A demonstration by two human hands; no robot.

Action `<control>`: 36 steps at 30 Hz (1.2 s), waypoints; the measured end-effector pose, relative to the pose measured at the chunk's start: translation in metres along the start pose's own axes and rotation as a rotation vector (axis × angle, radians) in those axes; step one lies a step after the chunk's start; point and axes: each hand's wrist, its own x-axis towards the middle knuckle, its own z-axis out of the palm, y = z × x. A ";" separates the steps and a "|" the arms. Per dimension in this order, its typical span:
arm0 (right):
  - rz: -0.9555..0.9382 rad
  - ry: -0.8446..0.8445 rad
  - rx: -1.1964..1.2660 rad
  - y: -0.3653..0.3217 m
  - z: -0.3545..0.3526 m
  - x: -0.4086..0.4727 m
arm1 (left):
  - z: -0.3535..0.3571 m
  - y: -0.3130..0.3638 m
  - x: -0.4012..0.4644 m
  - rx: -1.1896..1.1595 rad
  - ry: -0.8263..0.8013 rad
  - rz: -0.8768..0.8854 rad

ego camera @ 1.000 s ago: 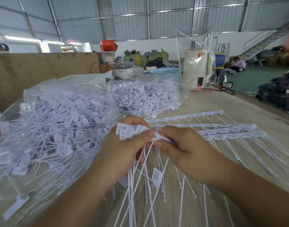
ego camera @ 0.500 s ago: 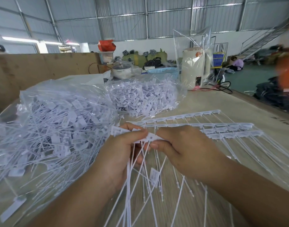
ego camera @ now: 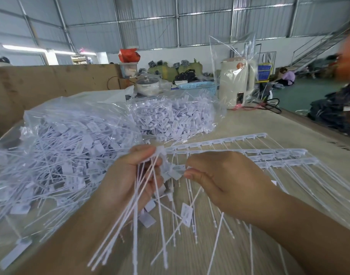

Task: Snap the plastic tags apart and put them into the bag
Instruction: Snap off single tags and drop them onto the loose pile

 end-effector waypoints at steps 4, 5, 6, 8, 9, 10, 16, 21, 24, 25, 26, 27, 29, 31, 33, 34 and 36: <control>0.045 0.058 0.110 -0.001 0.003 0.000 | 0.008 -0.005 -0.005 0.166 -0.037 0.086; 0.058 0.066 0.138 0.000 0.004 -0.001 | 0.011 -0.008 -0.008 0.198 -0.083 0.094; 0.077 0.071 0.162 0.001 0.005 -0.002 | 0.014 -0.011 -0.011 0.215 -0.117 0.098; 0.111 0.056 0.188 0.003 0.008 -0.003 | 0.017 -0.014 -0.015 0.270 -0.172 0.143; 0.114 0.038 0.195 0.004 0.010 -0.003 | 0.018 -0.015 -0.017 0.296 -0.194 0.173; 0.110 0.022 0.206 0.004 0.012 -0.003 | 0.019 -0.016 -0.018 0.305 -0.202 0.186; 0.111 -0.021 0.270 0.006 0.015 -0.004 | 0.022 -0.018 -0.024 0.356 -0.190 0.220; 0.043 -0.098 0.260 0.000 0.016 -0.006 | 0.023 -0.020 -0.024 0.334 -0.165 0.105; 0.044 -0.106 0.231 -0.004 0.019 -0.006 | 0.022 -0.019 -0.025 0.310 -0.179 0.108; 0.043 -0.105 0.220 -0.006 0.019 -0.005 | 0.022 -0.018 -0.025 0.299 -0.186 0.106; 0.036 -0.094 0.212 -0.007 0.018 -0.005 | 0.021 -0.018 -0.025 0.292 -0.191 0.101; 0.026 -0.082 0.210 -0.009 0.017 -0.005 | 0.021 -0.018 -0.025 0.292 -0.201 0.106; 0.011 -0.055 0.221 -0.009 0.015 -0.004 | 0.020 -0.017 -0.025 0.320 -0.248 0.150; 0.008 -0.068 0.227 -0.007 0.014 -0.004 | 0.021 -0.016 -0.025 0.383 -0.291 0.205; 0.013 -0.101 0.219 -0.005 0.014 -0.005 | 0.020 -0.016 -0.023 0.429 -0.294 0.234; 0.018 -0.109 0.210 -0.004 0.014 -0.005 | 0.019 -0.016 -0.022 0.441 -0.281 0.241; 0.048 -0.113 0.196 -0.002 0.013 -0.006 | 0.017 -0.015 -0.018 0.440 -0.227 0.246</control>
